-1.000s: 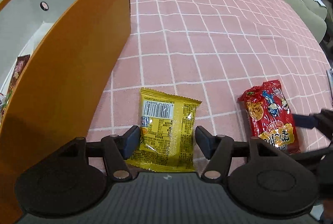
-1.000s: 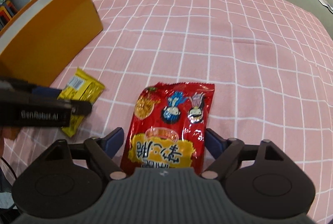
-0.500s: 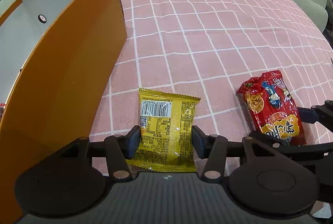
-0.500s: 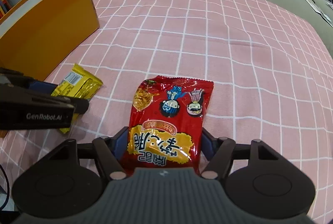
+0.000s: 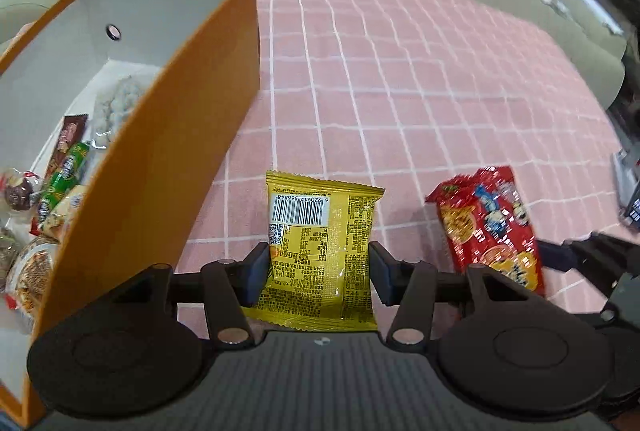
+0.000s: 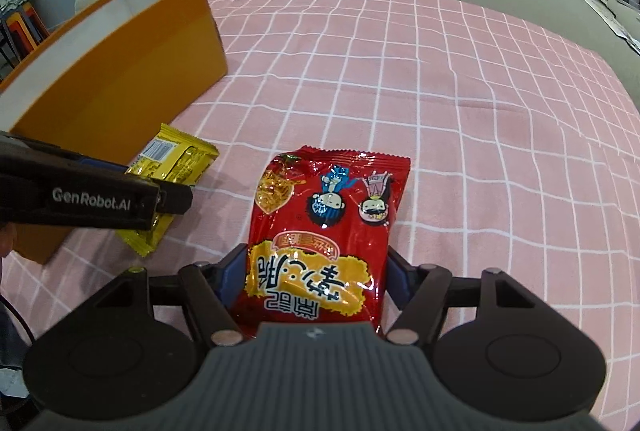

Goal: Organize snacks
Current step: 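Lift both bags and carry them over the open box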

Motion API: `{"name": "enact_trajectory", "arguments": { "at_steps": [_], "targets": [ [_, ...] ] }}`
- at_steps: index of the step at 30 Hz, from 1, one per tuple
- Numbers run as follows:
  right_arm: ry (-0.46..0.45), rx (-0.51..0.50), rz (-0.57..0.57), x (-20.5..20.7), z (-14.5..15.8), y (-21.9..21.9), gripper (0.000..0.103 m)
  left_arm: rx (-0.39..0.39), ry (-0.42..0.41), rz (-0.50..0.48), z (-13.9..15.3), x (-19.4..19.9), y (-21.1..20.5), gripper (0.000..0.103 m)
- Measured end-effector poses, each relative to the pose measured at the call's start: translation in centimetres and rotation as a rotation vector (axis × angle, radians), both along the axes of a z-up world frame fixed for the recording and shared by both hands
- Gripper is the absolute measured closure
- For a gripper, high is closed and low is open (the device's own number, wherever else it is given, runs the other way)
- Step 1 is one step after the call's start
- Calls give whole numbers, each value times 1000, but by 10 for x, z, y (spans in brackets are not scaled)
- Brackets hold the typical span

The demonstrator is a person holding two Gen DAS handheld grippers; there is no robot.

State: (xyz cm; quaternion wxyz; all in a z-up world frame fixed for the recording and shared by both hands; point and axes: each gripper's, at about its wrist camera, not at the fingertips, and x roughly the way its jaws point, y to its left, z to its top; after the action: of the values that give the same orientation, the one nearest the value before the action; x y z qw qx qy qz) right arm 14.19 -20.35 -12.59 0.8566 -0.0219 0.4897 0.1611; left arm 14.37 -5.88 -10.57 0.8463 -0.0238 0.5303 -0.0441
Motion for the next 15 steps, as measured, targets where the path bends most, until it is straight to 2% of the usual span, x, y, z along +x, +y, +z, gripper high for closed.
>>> {"name": "enact_trajectory", "arguments": {
  "at_steps": [8,15],
  "targets": [
    [-97,28,13,-18,46,3,37,-72,-111,37,54,-20,17,44],
    [-166,74,55,-30,91,14,36,-90,-186,72,95,-35,45,44]
  ]
}}
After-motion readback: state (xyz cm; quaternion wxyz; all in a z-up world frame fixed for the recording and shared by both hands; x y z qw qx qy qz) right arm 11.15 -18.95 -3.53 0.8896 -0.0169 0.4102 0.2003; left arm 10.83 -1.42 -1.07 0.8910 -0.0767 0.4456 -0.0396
